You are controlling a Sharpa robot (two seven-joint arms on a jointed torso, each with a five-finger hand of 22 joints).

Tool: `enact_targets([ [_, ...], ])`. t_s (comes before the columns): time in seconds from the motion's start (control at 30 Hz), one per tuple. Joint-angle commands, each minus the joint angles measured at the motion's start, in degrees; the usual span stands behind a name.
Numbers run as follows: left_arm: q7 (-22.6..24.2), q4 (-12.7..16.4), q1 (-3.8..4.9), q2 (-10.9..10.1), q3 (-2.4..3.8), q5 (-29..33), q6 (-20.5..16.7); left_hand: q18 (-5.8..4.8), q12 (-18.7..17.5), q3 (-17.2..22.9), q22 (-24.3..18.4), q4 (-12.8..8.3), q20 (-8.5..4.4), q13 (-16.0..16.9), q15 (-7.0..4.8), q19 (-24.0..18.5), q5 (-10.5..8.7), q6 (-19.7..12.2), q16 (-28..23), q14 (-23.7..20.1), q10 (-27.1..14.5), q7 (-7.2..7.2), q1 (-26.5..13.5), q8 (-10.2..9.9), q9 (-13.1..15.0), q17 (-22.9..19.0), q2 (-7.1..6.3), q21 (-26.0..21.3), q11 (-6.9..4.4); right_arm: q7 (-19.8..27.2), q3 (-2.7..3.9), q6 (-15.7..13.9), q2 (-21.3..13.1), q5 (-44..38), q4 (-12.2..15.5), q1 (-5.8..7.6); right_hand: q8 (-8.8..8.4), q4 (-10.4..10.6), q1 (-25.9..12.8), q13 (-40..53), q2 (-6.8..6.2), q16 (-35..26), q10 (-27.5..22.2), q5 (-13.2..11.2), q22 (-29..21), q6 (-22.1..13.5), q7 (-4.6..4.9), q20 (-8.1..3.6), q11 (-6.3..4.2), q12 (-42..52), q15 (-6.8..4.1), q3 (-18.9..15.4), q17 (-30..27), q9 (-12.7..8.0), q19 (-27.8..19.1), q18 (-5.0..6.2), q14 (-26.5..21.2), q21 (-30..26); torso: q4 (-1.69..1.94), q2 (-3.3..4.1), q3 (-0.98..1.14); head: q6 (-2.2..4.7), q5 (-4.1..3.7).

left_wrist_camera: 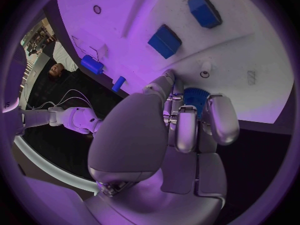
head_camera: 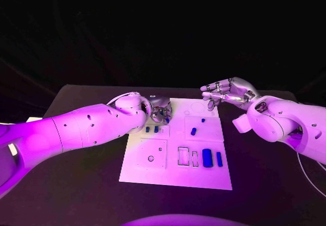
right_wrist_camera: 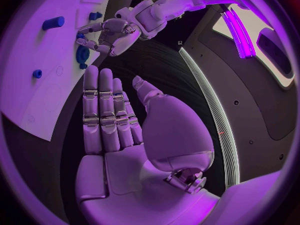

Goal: Assemble the parts on the task board

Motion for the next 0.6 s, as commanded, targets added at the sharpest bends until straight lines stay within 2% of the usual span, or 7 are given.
enact_targets([
  [0.03,0.5,0.0,-0.23,-0.1,-0.16,0.0,-1.1,-0.73,0.0,1.1,0.5,-0.3,-0.53,0.2,-0.44,-0.1,-0.17,0.9,0.3,2.3,0.8,-0.03,-0.7,0.1,0.2,0.0,-0.32,0.6,-0.16,0.5,0.00,1.0,0.1,0.0,0.1,-0.03,0.10,0.0,-0.1,-0.1,0.48,0.4,-0.3,0.2,-0.1,-0.3,0.12,-0.13,-0.04,0.3,-0.03,-0.4,-0.1,0.0,-0.3,0.24,-0.4,-0.4,0.02,-0.02,-0.03,0.18,0.06],
  [0.17,0.9,0.5,-0.23,-0.6,0.12,1.6,-2.6,-0.76,-0.5,2.0,0.8,-0.7,-0.63,0.3,-0.53,-0.1,-0.17,1.2,0.2,2.3,1.2,-0.04,-1.8,-0.1,0.2,-0.3,-0.90,0.8,-0.21,0.5,0.00,1.0,0.1,0.0,0.1,-0.04,0.10,0.0,-0.1,-0.1,0.48,0.4,-0.3,0.2,-0.1,-0.3,0.12,-0.13,-0.04,0.3,-0.03,-0.4,-0.1,0.0,-0.3,0.24,-0.4,-0.4,-0.01,-0.01,-0.05,0.22,0.09],
  [0.33,0.5,1.0,-0.03,-1.7,0.42,4.4,-3.2,-0.62,-1.5,3.3,0.4,-1.0,-0.54,0.2,-0.37,-0.6,-0.22,1.1,-0.1,2.1,1.0,0.08,-3.4,-0.8,0.1,-0.9,-1.55,0.3,0.00,0.5,0.00,1.0,0.1,0.0,0.0,-0.04,0.10,0.1,-0.1,-0.1,0.56,0.4,-0.3,0.2,-0.1,-0.3,0.13,-0.12,-0.04,0.4,-0.02,-0.4,-0.1,0.0,-0.3,0.24,-0.5,-0.4,0.06,-0.09,0.03,0.21,0.02],
  [0.6,-0.2,3.6,0.30,-4.4,1.53,9.1,-2.9,-0.61,-1.9,3.8,0.5,-1.0,-0.52,0.2,-0.41,-0.7,-0.23,1.3,-0.1,2.0,1.3,0.06,-4.3,-0.9,0.1,-1.1,-1.86,0.3,-0.03,0.5,0.00,1.1,0.2,0.0,-0.2,-0.05,0.10,0.1,-0.1,-0.1,0.56,0.4,-0.3,0.2,-0.1,-0.3,0.13,-0.12,-0.04,0.4,-0.02,-0.4,-0.1,0.0,-0.3,0.24,-0.5,-0.4,0.05,-0.01,-0.01,0.44,0.03],
])
